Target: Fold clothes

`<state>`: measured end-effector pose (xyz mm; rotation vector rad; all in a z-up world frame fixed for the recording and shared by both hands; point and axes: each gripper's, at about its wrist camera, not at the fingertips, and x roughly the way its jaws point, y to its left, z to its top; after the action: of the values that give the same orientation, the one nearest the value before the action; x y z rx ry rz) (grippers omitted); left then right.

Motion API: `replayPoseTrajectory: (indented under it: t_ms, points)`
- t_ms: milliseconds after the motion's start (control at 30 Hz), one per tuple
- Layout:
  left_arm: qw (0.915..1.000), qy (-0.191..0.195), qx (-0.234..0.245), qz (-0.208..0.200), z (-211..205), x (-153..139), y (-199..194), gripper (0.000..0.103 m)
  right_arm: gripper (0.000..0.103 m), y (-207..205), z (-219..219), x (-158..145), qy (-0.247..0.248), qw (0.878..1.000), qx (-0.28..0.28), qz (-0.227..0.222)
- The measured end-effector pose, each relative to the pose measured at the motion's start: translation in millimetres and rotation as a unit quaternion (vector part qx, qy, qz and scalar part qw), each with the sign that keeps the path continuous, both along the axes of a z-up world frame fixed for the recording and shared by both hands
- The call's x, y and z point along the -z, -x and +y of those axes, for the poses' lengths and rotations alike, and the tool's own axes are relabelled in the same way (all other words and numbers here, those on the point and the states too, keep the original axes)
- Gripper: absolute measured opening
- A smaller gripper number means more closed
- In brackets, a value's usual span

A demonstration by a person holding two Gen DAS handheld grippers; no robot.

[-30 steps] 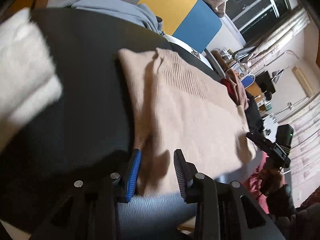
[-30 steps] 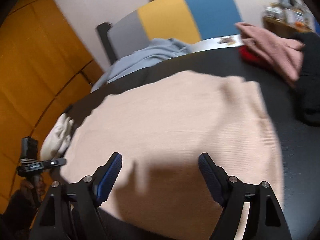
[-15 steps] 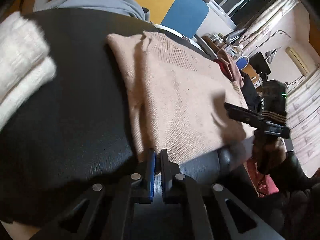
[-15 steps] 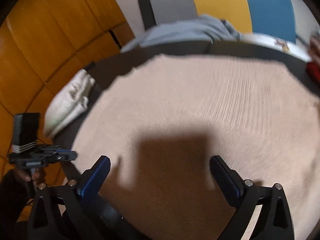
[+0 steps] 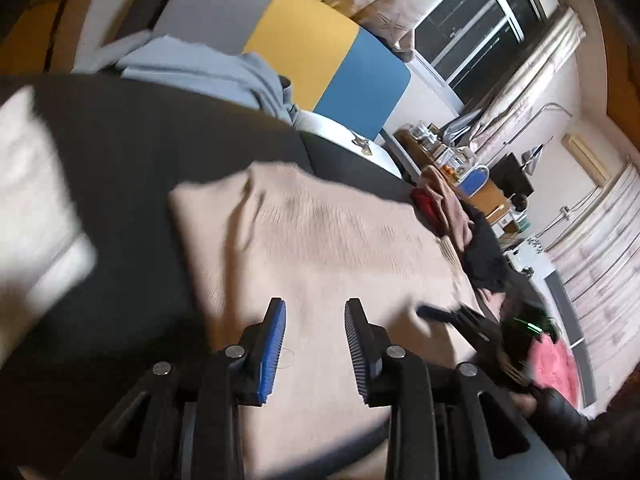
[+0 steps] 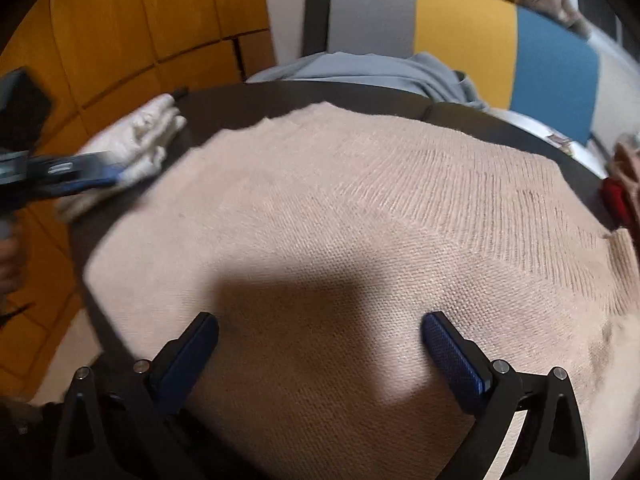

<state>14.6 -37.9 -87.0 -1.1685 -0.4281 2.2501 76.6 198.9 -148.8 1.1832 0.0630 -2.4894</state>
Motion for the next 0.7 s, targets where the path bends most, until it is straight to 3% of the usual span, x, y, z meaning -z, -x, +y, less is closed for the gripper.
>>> replayPoseTrajectory:
  t_ms: [133, 200, 233, 367, 500, 533, 633, 700]
  points:
    - [0.9973, 0.073, -0.004, 0.010, 45.3, 10.4, 33.7, 0.038, 0.103, -3.0, 50.9, -15.4, 0.016, 0.998, 0.063, 0.008]
    - [0.9930, 0.117, -0.011, 0.004, 59.2, 29.5, 36.9, 0.038, 0.103, -7.9, 84.7, -8.0, 0.028, 0.993, 0.112, -0.015]
    - [0.9933, 0.113, -0.014, 0.017, 55.5, 31.7, 34.9, 0.039, 0.103, -12.3, 101.4, -2.7, 0.040, 0.990, 0.133, -0.029]
    - [0.9922, 0.123, -0.021, -0.001, 44.9, 30.2, 47.8, 0.035, 0.103, -43.4, 136.2, 7.7, 0.148, 0.981, 0.122, -0.043]
    - [0.9844, 0.173, -0.030, -0.008, 47.5, 21.7, 62.2, 0.035, 0.103, -61.4, 161.7, 1.7, 0.253, 0.961, 0.085, -0.078]
    - [0.9845, 0.171, -0.036, -0.013, 48.4, 17.6, 63.0, 0.035, 0.103, -66.2, 169.4, -0.5, 0.276, 0.954, 0.078, -0.084]
    - [0.9895, 0.139, -0.038, 0.005, 57.8, -0.4, 53.7, 0.037, 0.103, -86.8, 201.2, -8.5, 0.281, 0.952, 0.098, -0.067]
    - [0.9940, 0.105, 0.002, 0.028, 83.4, -11.2, 41.9, 0.040, 0.103, -100.7, 222.7, -10.3, 0.275, 0.952, 0.117, -0.059]
